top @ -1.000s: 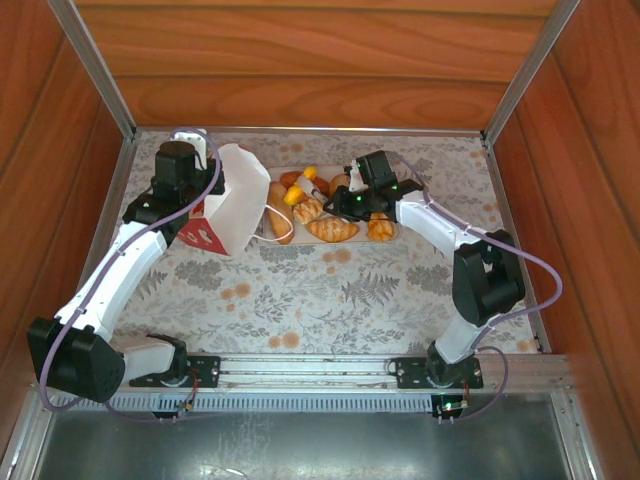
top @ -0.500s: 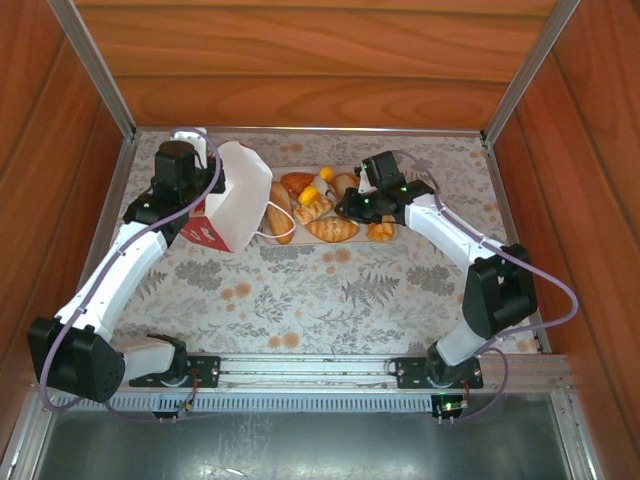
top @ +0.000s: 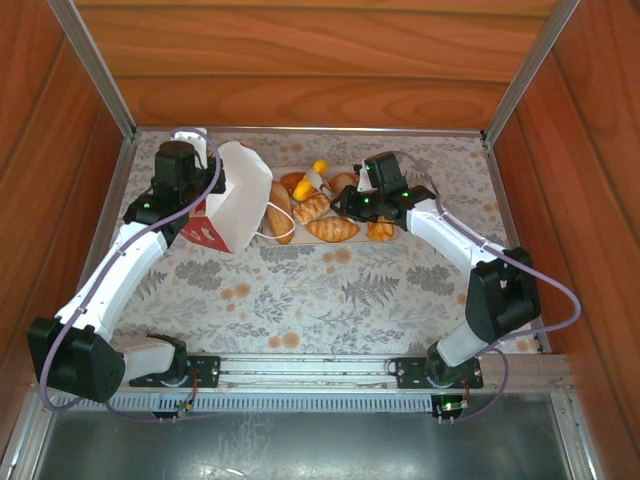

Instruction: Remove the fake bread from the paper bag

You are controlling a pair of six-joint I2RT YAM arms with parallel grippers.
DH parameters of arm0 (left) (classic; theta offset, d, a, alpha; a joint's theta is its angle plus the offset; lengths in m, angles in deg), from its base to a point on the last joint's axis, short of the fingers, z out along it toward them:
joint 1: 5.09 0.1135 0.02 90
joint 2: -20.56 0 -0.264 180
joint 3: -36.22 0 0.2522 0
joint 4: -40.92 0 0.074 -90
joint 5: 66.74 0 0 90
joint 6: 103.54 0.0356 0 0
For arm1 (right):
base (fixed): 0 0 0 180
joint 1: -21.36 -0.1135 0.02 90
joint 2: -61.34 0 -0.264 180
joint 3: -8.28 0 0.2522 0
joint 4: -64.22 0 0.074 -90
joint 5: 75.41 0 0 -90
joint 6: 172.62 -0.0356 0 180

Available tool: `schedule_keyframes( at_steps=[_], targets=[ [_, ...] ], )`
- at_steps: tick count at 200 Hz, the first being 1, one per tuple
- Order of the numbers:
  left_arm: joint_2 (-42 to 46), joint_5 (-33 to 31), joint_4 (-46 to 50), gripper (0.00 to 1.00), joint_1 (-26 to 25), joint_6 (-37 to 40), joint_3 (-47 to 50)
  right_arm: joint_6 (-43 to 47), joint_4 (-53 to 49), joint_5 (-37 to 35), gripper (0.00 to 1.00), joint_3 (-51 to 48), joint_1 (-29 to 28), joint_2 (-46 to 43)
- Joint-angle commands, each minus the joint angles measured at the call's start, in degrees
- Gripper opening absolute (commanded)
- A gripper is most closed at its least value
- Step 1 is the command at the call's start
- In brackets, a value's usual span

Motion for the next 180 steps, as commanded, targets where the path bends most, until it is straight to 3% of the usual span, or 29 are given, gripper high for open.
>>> schedule_keyframes(
  at_steps=[1,71,180],
  targets=[
    [0.7,0.9,-1.6,0.00,0.6,-0.5,0.6,-1.3,4.6,1.6,0.30,2.6,-0.8,2.5],
    [-0.3,2.0,-1.8,0.00,0.6,-0.8,0.2,-2.6,3.2,0.5,0.36,6.3,-2.4,9.3],
    [0.3,2.1,-2.4,0.00,0.5,-1.1,0.3,-3.6,-4.4,-6.0,0.41,2.1,-3.5,1.8]
  ],
)
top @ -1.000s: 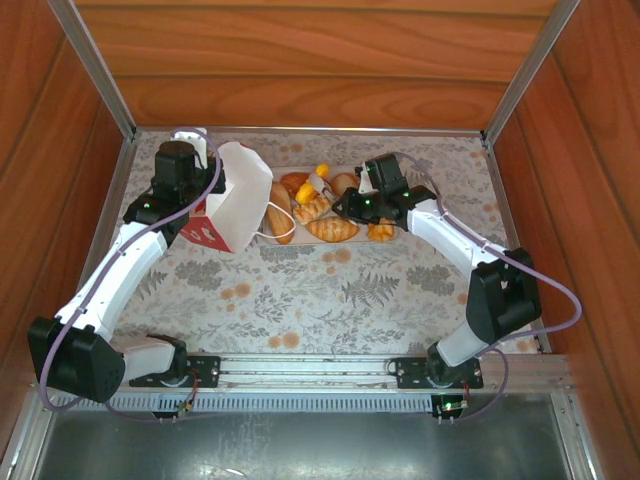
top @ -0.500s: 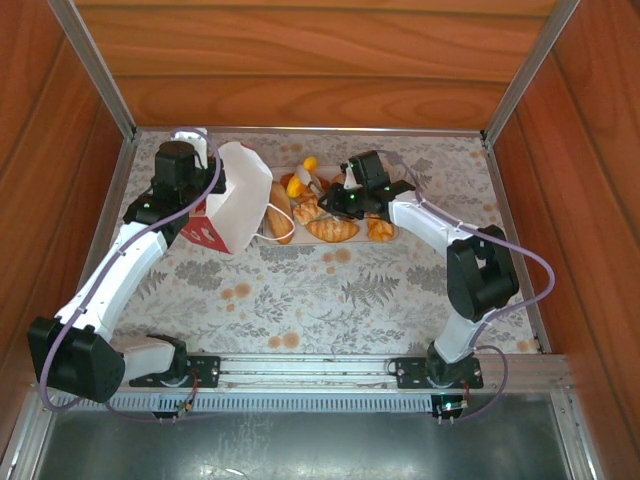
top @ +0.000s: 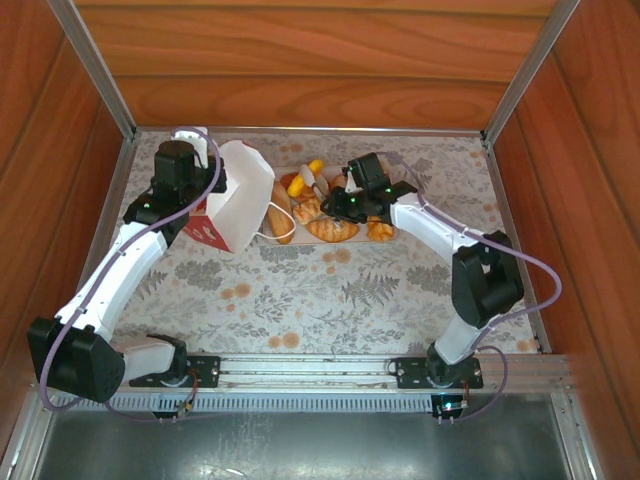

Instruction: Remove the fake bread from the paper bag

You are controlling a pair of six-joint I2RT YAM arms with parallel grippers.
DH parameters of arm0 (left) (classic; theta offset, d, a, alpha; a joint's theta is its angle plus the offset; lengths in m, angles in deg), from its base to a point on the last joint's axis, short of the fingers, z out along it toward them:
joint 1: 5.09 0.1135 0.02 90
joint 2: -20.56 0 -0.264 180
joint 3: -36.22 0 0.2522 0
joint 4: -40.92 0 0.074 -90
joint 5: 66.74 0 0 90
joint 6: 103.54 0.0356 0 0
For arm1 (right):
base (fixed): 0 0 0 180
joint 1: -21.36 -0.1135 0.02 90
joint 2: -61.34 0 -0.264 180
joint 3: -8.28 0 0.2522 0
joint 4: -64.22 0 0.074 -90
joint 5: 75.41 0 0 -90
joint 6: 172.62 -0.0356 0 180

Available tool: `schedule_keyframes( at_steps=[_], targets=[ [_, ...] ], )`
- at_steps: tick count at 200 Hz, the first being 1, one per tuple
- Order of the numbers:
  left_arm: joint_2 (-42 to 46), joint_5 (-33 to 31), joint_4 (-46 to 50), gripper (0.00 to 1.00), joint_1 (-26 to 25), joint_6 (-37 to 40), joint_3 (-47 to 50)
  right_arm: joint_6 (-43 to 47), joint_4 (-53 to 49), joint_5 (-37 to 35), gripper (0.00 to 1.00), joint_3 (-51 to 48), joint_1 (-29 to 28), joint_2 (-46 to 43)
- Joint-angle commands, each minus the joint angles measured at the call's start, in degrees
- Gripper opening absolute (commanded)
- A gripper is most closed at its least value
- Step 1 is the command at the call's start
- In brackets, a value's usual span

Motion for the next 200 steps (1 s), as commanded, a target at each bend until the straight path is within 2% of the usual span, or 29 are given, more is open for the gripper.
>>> schedule_keyframes(
  at_steps=[1,149,200],
  targets=[
    [0.3,0.7,-1.4,0.00,0.6,-0.8,0.3,-1.2,-2.8,-2.4,0.41,-1.5,-0.5,-4.0],
    [1.5,0.1,-1.2,0.00,0.6,-1.3,0.5,-4.3,-9.1,-4.7,0.39,-6.5,-3.7,-11.9],
    [1.6,-1.4,-0.1,0.00,0.7,-4.5,-1.1,-4.1,-10.8,-5.6,0.39,-6.6,-3.8,-14.2]
  ],
)
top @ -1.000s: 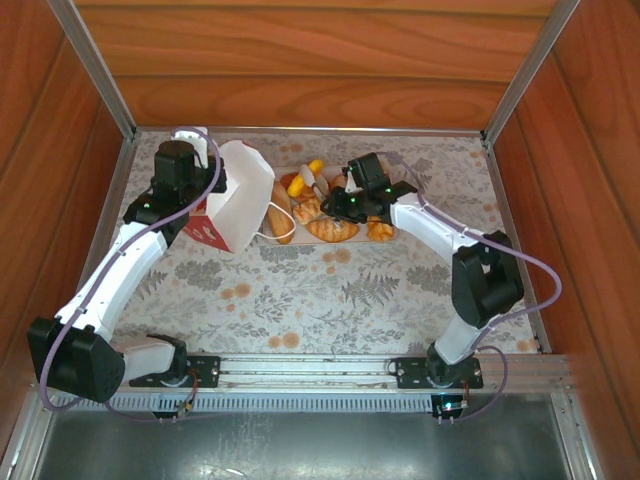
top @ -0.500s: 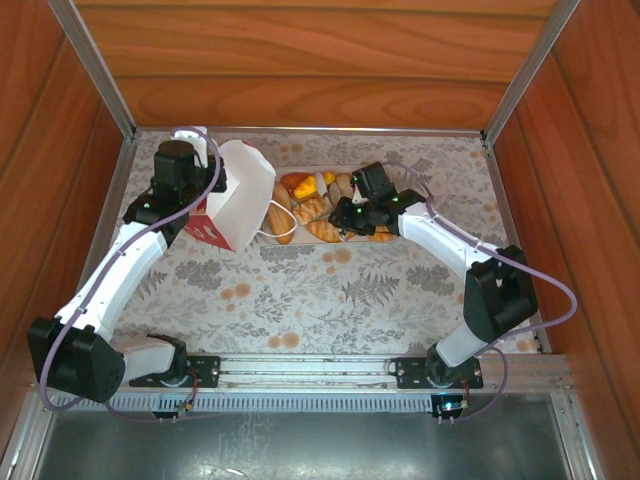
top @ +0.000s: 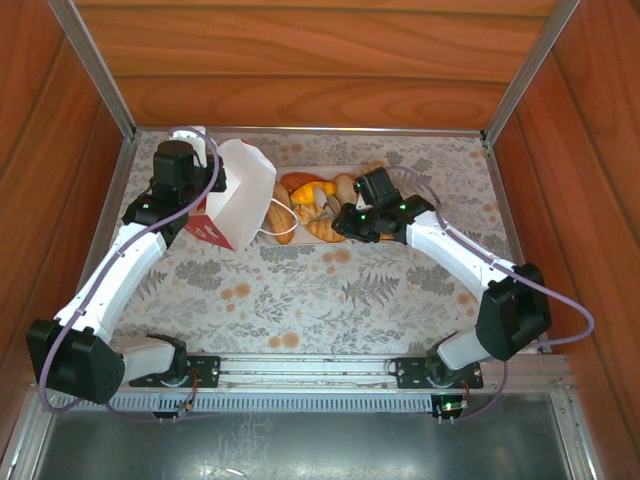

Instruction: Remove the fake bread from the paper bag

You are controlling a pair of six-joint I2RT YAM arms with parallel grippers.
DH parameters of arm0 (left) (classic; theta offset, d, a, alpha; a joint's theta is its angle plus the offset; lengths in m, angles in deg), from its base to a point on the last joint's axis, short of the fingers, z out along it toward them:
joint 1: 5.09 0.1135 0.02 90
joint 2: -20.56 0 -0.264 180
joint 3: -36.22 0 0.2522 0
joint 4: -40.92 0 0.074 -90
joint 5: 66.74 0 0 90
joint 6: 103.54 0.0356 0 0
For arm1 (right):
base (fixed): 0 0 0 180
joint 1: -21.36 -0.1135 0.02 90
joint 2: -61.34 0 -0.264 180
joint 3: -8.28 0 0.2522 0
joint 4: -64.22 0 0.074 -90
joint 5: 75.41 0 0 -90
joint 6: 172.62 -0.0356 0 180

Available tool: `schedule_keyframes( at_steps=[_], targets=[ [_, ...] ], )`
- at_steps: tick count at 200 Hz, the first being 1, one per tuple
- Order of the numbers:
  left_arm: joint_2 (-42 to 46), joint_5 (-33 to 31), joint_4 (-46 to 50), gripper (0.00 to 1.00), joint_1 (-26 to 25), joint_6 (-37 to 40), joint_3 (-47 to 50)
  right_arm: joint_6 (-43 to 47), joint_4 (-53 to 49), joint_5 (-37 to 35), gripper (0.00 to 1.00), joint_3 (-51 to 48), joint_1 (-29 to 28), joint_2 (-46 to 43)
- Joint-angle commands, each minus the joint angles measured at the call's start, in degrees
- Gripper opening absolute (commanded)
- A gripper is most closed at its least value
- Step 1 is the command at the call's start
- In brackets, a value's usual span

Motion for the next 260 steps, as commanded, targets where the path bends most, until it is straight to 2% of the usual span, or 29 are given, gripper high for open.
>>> schedule_keyframes(
  at_steps=[1,80,116,192,260],
  targets=[
    [1.1,-1.1,0.2,0.00,0.7,-2.9,-1.1,-0.1,-1.1,-1.1,0.39,-0.3,-0.4,-2.1],
    [0.5,3.3,5.7,0.00,5.5,-13.1,-7.3,0.5,-4.2,-2.9,0.39,0.4,-0.4,-7.3],
    [0.0,7.6,5.5,0.00,9.1,-17.6,-7.3,1.4,-7.6,-6.8,0.39,1.5,-0.4,-11.0],
    [-2.4,10.9,7.0,0.00,14.8,-20.6,-9.2,3.2,-15.7,-18.3,0.39,4.1,-0.4,-18.5],
    [-8.5,13.9,8.6,0.00,18.1,-22.5,-11.8,4.4,-18.9,-24.3,0.42,5.2,1.2,-21.9]
  ],
)
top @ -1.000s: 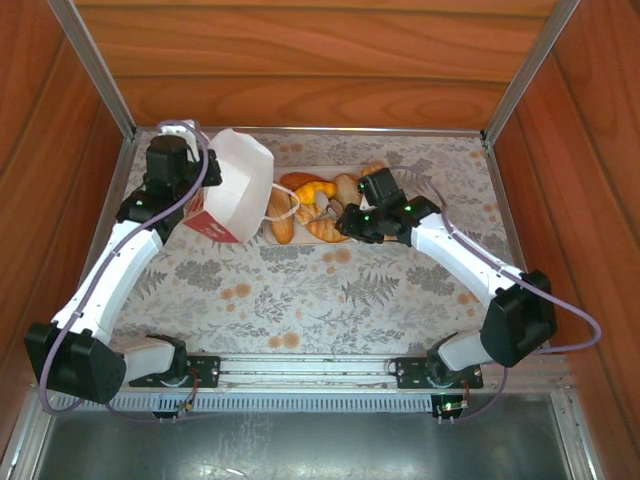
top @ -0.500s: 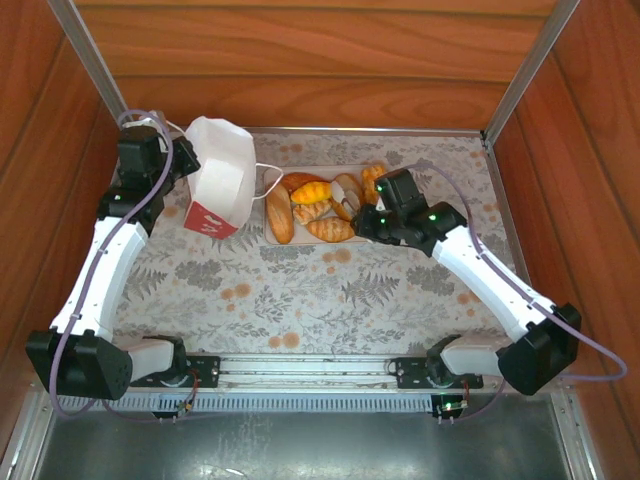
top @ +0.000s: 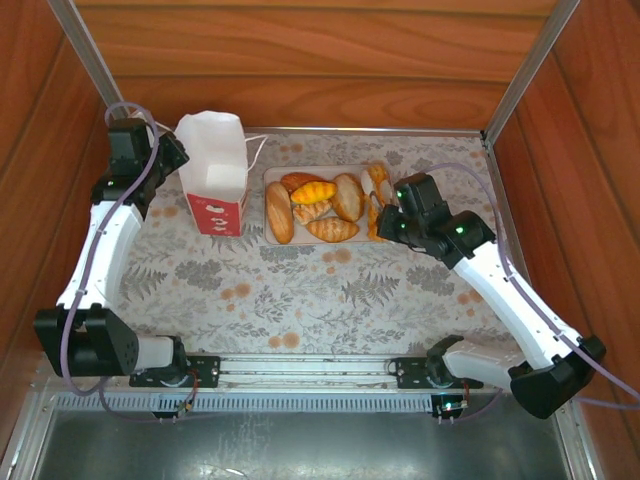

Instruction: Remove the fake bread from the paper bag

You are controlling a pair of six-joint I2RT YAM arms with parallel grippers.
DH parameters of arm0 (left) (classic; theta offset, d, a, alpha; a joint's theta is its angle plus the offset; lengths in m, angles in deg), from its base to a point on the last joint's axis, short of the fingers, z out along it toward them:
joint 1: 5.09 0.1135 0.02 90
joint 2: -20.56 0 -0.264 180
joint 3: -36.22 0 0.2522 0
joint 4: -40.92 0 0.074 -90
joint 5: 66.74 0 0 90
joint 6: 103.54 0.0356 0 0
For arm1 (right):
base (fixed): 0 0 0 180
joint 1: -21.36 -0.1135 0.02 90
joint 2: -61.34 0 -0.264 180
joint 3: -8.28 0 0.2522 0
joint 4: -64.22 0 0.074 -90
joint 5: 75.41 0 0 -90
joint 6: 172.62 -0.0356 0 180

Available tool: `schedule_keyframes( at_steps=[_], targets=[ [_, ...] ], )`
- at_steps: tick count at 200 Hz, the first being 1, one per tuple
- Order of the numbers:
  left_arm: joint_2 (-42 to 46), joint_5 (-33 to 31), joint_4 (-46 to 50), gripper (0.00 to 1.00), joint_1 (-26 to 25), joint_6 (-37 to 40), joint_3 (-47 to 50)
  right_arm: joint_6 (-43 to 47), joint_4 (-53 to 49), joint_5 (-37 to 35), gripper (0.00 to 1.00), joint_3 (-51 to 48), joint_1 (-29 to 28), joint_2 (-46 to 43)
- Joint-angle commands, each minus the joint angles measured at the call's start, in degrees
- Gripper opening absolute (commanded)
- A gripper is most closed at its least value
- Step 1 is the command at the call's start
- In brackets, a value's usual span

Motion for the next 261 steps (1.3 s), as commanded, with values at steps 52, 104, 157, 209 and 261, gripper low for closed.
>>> schedule_keyframes(
  at_steps=[52,104,157,209,261],
  targets=[
    [-6.2,5.3,2.8,0.00,3.6,-4.6,-3.7,1.9,-3.2,-7.2,0.45,2.9,2.2,-2.6],
    [-8.8,5.5,2.8,0.09,3.9,-5.2,-4.3,1.9,-3.1,-10.2,0.45,-1.0,3.9,-4.5],
    [-7.5,5.5,2.8,0.43,4.0,-4.9,-3.8,2.2,1.7,-13.0,0.46,-11.1,7.3,-9.4],
    [-3.7,4.7,2.8,0.66,4.0,-4.7,-2.8,5.1,11.3,-13.4,0.48,-22.0,11.6,-11.9],
    [2.8,3.8,2.8,0.87,4.3,-4.6,-1.6,8.5,23.6,-4.3,0.49,-28.9,19.9,-8.1]
  ],
)
